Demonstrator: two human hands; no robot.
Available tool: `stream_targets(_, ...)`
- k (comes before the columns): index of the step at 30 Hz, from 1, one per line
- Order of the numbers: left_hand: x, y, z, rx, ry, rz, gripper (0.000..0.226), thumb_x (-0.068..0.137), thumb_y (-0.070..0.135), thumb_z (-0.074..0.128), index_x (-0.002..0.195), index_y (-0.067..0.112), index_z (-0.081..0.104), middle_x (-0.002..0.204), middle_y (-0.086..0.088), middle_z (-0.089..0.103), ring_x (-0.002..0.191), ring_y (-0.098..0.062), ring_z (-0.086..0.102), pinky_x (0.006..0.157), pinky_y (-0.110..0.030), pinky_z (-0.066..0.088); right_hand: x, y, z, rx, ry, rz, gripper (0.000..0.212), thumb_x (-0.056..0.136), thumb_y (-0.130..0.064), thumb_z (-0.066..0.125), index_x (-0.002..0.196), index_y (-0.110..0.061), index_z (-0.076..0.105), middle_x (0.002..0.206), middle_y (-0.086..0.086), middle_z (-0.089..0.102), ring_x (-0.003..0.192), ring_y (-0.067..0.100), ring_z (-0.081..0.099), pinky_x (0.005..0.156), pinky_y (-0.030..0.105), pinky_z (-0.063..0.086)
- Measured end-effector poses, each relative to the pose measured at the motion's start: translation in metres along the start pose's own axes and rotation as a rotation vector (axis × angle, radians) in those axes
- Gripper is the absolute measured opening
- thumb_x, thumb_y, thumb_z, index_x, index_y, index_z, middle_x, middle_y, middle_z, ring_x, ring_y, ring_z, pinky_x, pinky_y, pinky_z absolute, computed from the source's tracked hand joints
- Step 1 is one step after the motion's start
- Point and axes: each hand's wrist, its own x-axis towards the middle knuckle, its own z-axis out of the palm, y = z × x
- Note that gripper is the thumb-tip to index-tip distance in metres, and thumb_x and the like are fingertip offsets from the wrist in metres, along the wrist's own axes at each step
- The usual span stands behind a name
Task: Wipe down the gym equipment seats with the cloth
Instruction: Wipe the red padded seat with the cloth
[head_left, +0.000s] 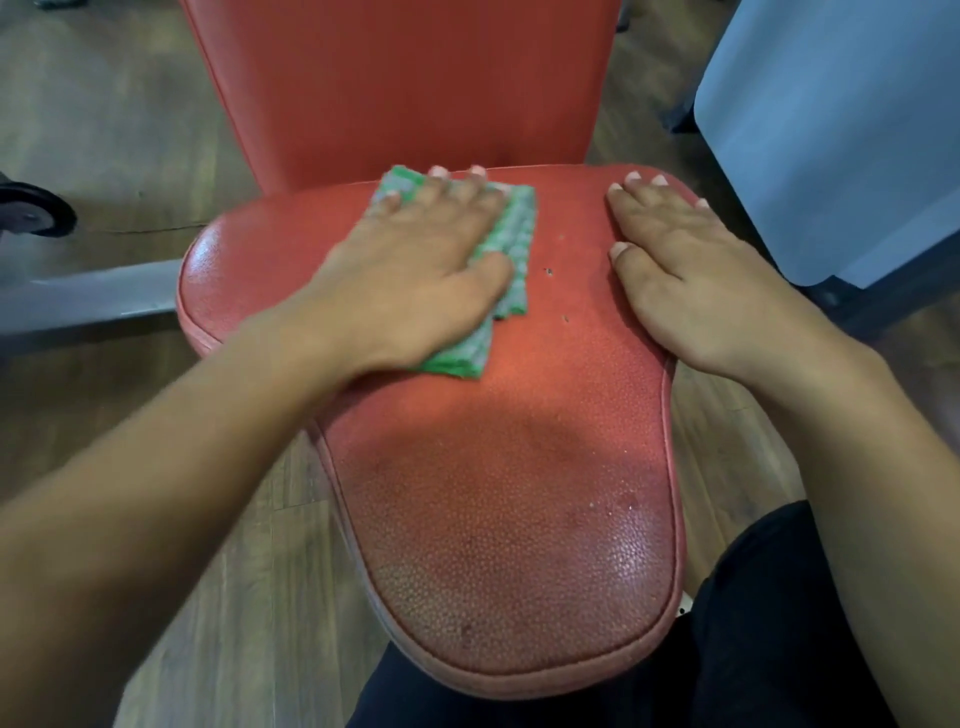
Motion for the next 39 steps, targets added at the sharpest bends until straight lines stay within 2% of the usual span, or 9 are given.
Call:
stream_targets(5, -0.043, 0.000, 0.002, -0.091, 0.008, 0.260, 0.072, 0.080, 0.057, 0.015, 0.150, 0.040, 0.010, 0.157, 0.020, 0.000, 0.142, 0.006, -0.008, 0.110, -0.011, -0.012, 0.000, 0.001, 0.000, 0.003, -0.001, -0.001, 0.053, 0.103, -0.025, 0.026, 0.153, -0.015, 0.013, 0.161, 0.001, 0.004, 0.147, 0.009, -0.003, 0.113, 0.021, -0.008)
stream_targets(7, -0.046, -0.017, -0.004, -0.105, 0.003, 0.187, 0.072, 0.078, 0.059, 0.013, 0.148, 0.043, 0.009, 0.156, 0.021, 0.001, 0.141, 0.008, -0.008, 0.108, -0.008, -0.012, 0.000, 0.000, 0.000, 0.001, -0.005, 0.006, 0.053, 0.103, -0.026, 0.025, 0.154, -0.015, 0.012, 0.161, 0.000, 0.003, 0.147, 0.009, -0.004, 0.113, 0.022, -0.009)
stream_targets(12, -0.010, -0.023, -0.004, 0.026, 0.029, -0.048, 0.079, 0.077, 0.054, 0.012, 0.152, 0.028, 0.011, 0.160, 0.006, 0.005, 0.146, -0.008, 0.000, 0.116, -0.028, -0.002, -0.004, -0.009, 0.001, -0.052, 0.035, -0.012, 0.054, 0.103, -0.028, 0.025, 0.154, -0.014, 0.012, 0.161, 0.001, 0.005, 0.147, 0.010, -0.003, 0.116, 0.028, -0.009)
stream_targets(18, -0.038, -0.026, -0.001, -0.030, 0.041, 0.126, 0.080, 0.076, 0.058, 0.006, 0.151, 0.033, 0.009, 0.157, 0.015, 0.001, 0.144, -0.001, -0.003, 0.117, -0.026, -0.003, -0.009, -0.039, 0.006, 0.003, -0.042, -0.130, 0.055, 0.103, -0.032, 0.024, 0.154, -0.017, 0.011, 0.161, -0.002, 0.003, 0.146, 0.006, -0.003, 0.116, 0.023, -0.008)
stream_targets(21, -0.044, -0.050, -0.010, 0.038, 0.051, 0.023, 0.084, 0.073, 0.060, 0.004, 0.151, 0.031, 0.010, 0.156, 0.014, 0.001, 0.144, -0.002, -0.001, 0.116, -0.027, -0.003, -0.008, -0.048, 0.010, 0.003, -0.084, -0.149, 0.057, 0.101, -0.035, 0.022, 0.154, -0.019, 0.010, 0.161, -0.003, 0.002, 0.146, 0.005, -0.005, 0.115, 0.022, -0.008)
stream_targets(25, -0.020, -0.061, -0.011, 0.154, 0.064, -0.188, 0.083, 0.076, 0.055, 0.004, 0.153, 0.024, 0.011, 0.161, 0.003, 0.007, 0.147, -0.015, 0.005, 0.118, -0.035, 0.004, -0.007, -0.052, 0.011, -0.019, -0.114, -0.133, 0.058, 0.100, -0.038, 0.019, 0.154, -0.022, 0.008, 0.161, -0.006, 0.000, 0.145, 0.002, -0.007, 0.114, 0.020, -0.010)
stream_targets(28, -0.016, -0.045, -0.002, 0.178, 0.097, -0.110, 0.088, 0.072, 0.055, -0.004, 0.153, 0.021, 0.011, 0.161, 0.000, 0.008, 0.147, -0.017, 0.006, 0.118, -0.038, 0.006, -0.008, -0.053, 0.011, -0.029, -0.132, -0.120, 0.057, 0.100, -0.038, 0.020, 0.154, -0.023, 0.006, 0.161, -0.008, -0.002, 0.145, 0.000, -0.008, 0.113, 0.019, -0.011)
stream_targets(32, -0.049, -0.046, 0.000, 0.098, 0.102, -0.007, 0.083, 0.074, 0.056, -0.002, 0.152, 0.029, 0.008, 0.160, 0.008, 0.003, 0.147, -0.009, -0.001, 0.115, -0.028, -0.005, -0.008, -0.054, 0.009, -0.025, -0.133, -0.119, 0.057, 0.100, -0.038, 0.020, 0.154, -0.024, 0.005, 0.160, -0.009, -0.002, 0.144, -0.002, -0.009, 0.113, 0.018, -0.012)
stream_targets(39, -0.017, -0.069, -0.012, 0.147, 0.087, -0.260, 0.082, 0.077, 0.053, 0.005, 0.153, 0.022, 0.012, 0.160, 0.001, 0.009, 0.147, -0.017, 0.006, 0.118, -0.037, 0.005, -0.010, -0.055, 0.009, -0.023, -0.136, -0.118, 0.056, 0.101, -0.038, 0.019, 0.154, -0.025, 0.004, 0.160, -0.010, -0.004, 0.143, -0.002, -0.010, 0.114, 0.018, -0.012)
